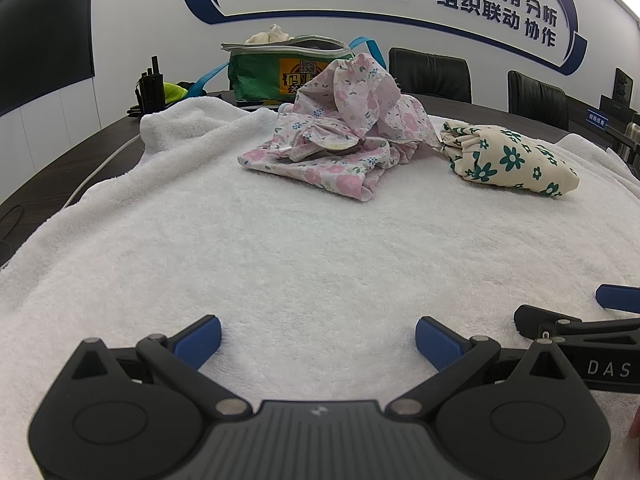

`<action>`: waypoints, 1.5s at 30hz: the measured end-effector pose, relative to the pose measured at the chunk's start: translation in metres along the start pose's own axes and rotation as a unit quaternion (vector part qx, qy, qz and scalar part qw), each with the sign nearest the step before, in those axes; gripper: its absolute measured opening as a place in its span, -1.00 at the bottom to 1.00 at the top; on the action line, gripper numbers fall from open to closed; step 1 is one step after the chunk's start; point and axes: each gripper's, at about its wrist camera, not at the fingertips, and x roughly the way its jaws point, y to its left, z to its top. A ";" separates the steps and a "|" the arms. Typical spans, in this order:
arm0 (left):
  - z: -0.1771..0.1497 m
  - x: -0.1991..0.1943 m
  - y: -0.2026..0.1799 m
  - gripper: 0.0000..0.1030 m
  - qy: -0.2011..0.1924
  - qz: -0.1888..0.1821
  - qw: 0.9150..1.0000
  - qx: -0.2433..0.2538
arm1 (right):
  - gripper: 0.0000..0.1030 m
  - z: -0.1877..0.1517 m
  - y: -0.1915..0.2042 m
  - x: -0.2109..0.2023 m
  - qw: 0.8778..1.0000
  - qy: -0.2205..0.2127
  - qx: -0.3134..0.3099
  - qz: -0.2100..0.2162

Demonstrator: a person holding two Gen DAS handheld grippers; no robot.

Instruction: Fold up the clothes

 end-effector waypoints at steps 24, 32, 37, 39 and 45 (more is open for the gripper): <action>0.000 -0.001 0.000 1.00 0.000 0.002 1.000 0.001 | 0.99 0.000 0.000 0.000 1.000 0.001 -0.002 0.000; 0.037 -0.023 0.045 0.94 -0.013 -0.091 0.995 -0.038 | 0.99 0.032 -0.012 -0.043 0.992 -0.094 0.016 0.082; 0.118 0.035 0.084 0.96 0.002 -0.056 0.994 -0.090 | 0.99 0.140 0.007 -0.009 0.978 -0.112 -0.035 0.170; 0.134 0.064 0.096 0.76 0.026 -0.027 0.992 -0.124 | 0.99 0.182 0.021 0.039 0.983 -0.087 -0.056 0.151; 0.121 0.058 0.138 0.74 0.033 -0.062 0.969 -0.237 | -0.96 0.239 0.060 0.159 0.993 0.042 -0.098 0.055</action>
